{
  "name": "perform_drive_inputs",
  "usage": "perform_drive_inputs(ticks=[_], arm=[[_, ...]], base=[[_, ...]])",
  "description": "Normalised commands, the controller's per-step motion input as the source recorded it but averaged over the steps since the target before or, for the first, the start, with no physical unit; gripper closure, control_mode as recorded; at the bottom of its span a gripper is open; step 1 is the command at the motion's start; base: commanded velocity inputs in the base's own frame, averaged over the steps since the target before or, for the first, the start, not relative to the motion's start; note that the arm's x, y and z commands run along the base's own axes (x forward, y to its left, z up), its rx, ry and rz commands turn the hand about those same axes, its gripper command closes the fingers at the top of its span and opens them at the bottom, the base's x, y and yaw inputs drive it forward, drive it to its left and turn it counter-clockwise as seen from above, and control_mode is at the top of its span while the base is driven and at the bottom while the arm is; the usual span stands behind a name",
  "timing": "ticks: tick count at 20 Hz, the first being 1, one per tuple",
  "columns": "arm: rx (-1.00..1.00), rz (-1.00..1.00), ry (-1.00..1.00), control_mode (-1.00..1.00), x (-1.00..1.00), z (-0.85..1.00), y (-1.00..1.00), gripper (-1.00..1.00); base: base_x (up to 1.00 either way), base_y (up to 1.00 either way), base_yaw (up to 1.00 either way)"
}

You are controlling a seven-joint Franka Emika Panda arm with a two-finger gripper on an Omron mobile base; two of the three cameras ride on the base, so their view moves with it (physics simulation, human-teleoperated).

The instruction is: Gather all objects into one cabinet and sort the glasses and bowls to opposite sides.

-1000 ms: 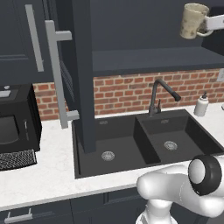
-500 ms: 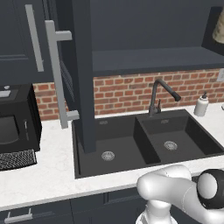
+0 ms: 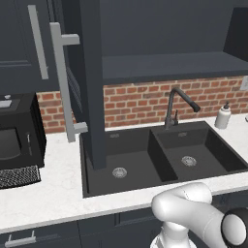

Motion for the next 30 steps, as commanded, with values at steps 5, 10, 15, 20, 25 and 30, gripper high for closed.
perform_drive_inputs(ticks=[5, 10, 15, 20, 25, 30], arm=[[-0.1, 0.01, -0.02, -1.0, -0.38, 0.0, 0.12, 1.0], [0.0, 0.0, 0.0, -1.0, -0.01, 0.0, 0.0, 1.0], [0.0, 0.0, 0.0, -1.0, 0.0, 0.0, 0.0, 1.0], [0.0, 0.0, 0.0, -1.0, -0.02, 0.0, 0.0, 1.0], [0.0, 0.0, 0.0, -1.0, -0.09, 0.0, 0.0, 1.0], [0.0, 0.0, 0.0, -1.0, -0.09, -0.07, -0.01, 1.0]], base=[[0.0, 0.0, 0.0], [0.0, 0.0, 0.0], [0.0, 0.0, 0.0], [0.0, 0.0, 0.0], [0.0, 0.0, 0.0], [0.0, 0.0, 0.0]])
